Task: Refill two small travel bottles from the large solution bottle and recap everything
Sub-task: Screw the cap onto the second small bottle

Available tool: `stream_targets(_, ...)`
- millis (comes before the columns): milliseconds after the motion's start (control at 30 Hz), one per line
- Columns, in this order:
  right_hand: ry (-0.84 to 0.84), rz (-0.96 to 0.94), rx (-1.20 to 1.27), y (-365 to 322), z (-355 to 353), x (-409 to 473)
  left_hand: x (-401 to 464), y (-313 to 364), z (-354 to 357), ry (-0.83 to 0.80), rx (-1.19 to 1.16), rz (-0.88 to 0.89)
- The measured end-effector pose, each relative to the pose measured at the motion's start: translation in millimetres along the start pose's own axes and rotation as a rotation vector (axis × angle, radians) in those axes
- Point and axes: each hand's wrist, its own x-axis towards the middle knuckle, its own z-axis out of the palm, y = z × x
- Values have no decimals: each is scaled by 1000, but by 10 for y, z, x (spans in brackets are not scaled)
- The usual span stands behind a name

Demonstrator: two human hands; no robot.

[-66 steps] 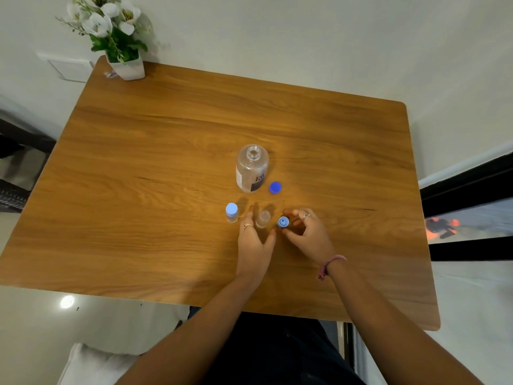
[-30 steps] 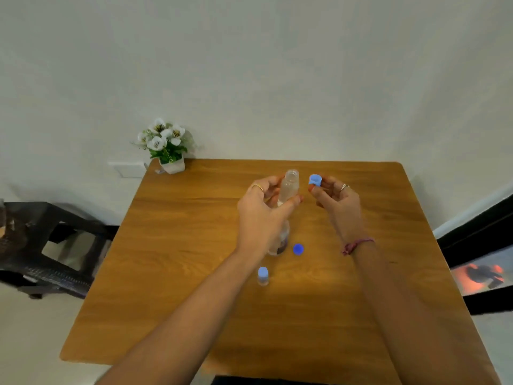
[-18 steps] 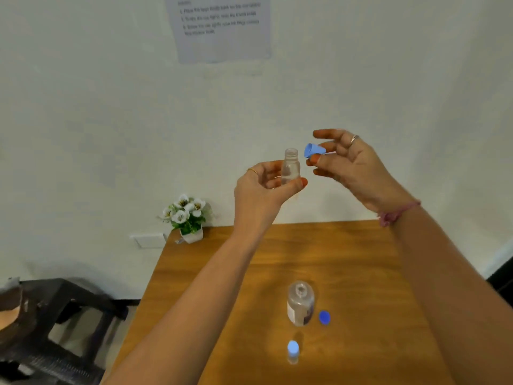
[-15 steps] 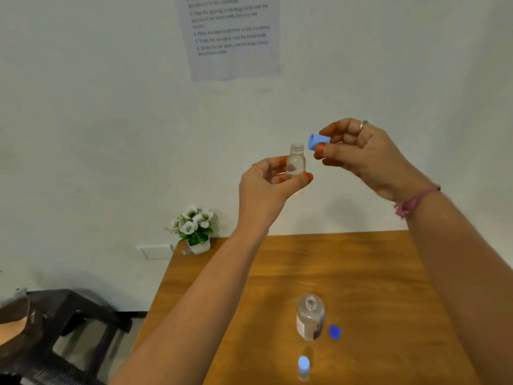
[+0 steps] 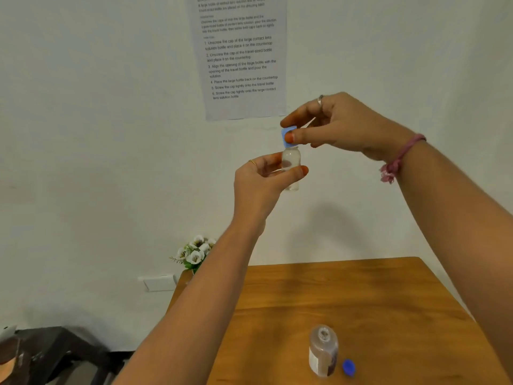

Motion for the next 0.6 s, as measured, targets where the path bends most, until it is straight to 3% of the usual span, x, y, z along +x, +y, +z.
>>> stream_targets(333, 124, 80, -299, -167, 190, 127, 4, -10, -97, 40, -47, -26)
stream_targets(600, -94, 99, -202, -266, 191, 105, 19, -42, -192, 58, -47, -36)
